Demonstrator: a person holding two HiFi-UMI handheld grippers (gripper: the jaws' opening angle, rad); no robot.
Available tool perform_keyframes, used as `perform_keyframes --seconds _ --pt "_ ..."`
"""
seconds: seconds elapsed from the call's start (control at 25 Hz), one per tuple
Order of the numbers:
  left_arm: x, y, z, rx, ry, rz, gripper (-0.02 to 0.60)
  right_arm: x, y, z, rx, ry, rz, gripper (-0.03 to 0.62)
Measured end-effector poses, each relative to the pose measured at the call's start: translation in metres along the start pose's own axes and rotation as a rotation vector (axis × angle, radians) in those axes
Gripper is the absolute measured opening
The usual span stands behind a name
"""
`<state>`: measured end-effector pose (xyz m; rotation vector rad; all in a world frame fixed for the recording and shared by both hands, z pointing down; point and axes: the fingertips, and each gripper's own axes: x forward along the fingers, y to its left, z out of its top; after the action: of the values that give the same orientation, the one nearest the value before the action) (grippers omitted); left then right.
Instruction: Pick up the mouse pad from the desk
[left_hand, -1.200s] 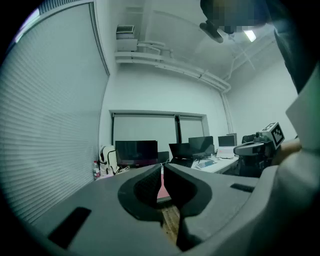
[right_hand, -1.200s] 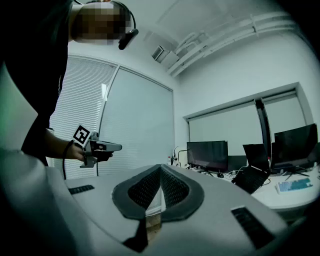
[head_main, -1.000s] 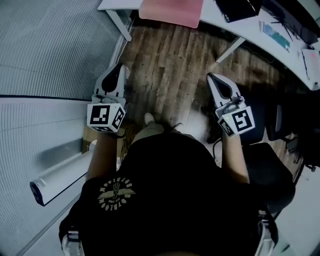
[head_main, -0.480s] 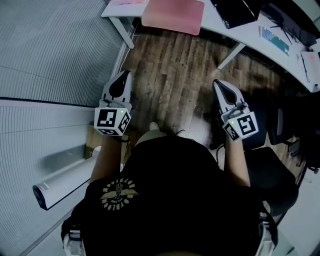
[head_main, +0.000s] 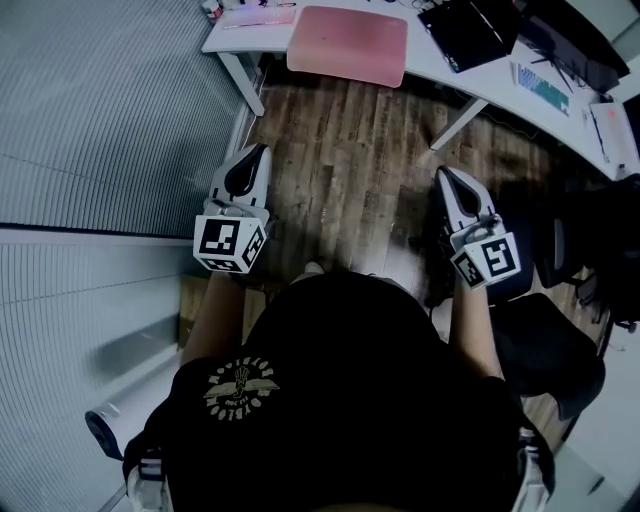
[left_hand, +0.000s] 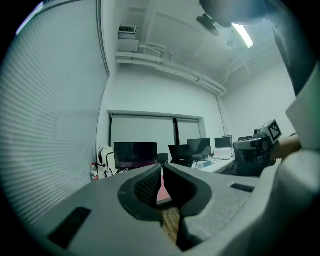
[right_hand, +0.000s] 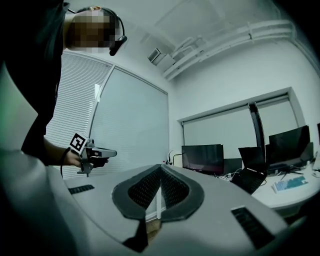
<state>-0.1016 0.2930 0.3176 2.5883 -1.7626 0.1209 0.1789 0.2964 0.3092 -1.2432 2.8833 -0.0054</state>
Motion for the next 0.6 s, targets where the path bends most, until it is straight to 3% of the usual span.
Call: perform_keyframes --seconds 0.6 --pt "-0.019 0.075 -0.016 -0.043 -0.034 -0.032 0.009 0.033 0.036 0.011 0.005 0.012 -0.087 0.002"
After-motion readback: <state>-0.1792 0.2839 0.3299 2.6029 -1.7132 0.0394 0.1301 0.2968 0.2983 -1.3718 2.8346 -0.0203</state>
